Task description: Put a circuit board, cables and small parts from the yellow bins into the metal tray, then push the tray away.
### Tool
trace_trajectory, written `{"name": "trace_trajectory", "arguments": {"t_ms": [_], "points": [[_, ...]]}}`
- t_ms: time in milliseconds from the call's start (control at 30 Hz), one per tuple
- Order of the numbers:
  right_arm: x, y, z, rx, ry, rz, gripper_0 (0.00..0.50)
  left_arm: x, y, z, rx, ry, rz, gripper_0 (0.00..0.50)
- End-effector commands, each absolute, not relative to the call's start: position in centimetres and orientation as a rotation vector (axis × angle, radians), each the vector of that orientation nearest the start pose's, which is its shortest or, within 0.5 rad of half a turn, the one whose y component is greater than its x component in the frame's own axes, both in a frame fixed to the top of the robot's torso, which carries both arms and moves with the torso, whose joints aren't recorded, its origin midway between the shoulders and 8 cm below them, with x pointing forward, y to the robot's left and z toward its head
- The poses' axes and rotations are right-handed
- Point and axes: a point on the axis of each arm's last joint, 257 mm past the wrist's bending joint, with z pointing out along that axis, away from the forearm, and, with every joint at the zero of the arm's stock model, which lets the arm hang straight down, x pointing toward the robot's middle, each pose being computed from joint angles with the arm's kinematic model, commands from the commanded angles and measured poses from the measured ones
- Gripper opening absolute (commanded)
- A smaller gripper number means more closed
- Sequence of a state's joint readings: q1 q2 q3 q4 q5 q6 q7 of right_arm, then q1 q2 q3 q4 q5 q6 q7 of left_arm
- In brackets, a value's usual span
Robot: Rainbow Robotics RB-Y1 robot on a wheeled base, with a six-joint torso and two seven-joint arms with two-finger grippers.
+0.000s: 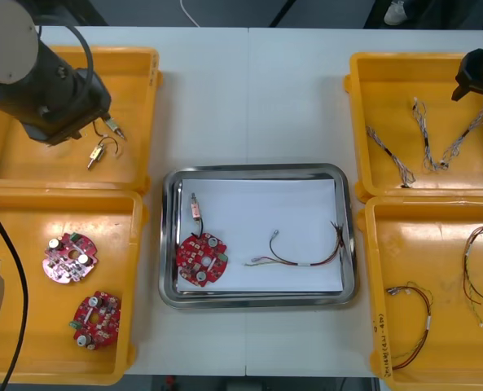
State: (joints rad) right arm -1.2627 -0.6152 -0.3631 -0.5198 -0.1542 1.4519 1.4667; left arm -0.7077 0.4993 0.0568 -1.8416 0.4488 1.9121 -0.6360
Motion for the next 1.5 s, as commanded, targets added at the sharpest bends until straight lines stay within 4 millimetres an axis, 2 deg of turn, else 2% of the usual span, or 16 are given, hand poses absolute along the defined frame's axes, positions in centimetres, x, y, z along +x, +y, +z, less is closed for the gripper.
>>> {"name": "trace_trajectory", "arguments": {"t_ms": [33,200,500,700,967,1100,1367,1500], "points": [[62.4,-43.2,-7.2,0.681,2.498,0.091,0.5,52.7,31.7,-8.1,-0.951,2.357,-0.17,0.5],[62.2,-43.6,-8.6,0.802,2.484,0.118,0.5,53.7,34.7,-8.5,-1.021,2.39,-0.097,0.5],[61.3,-44.5,-10.1,0.897,2.485,0.108,0.5,54.5,37.4,-10.1,-1.136,2.429,-0.032,0.5],[60.9,-44.9,-11.4,0.992,2.466,0.131,0.5,56.5,38.6,-10.8,-1.15,2.411,-0.042,0.5],[60.5,-45.6,-12.9,1.027,2.459,0.145,0.5,59.4,39.2,-11.3,-1.127,2.35,-0.084,0.5],[60.1,-46.3,-13.6,1.055,2.461,0.162,0.5,60.4,39.6,-11.6,-1.118,2.332,-0.093,0.5],[59.9,-47.1,-13.5,1.059,2.449,0.158,0.5,61.6,41.1,-12.4,-1.104,2.294,-0.069,0.5],[60.0,-47.6,-14.3,1.076,2.432,0.165,0.5,62.3,41.7,-12.7,-1.089,2.272,-0.064,0.5]]}}
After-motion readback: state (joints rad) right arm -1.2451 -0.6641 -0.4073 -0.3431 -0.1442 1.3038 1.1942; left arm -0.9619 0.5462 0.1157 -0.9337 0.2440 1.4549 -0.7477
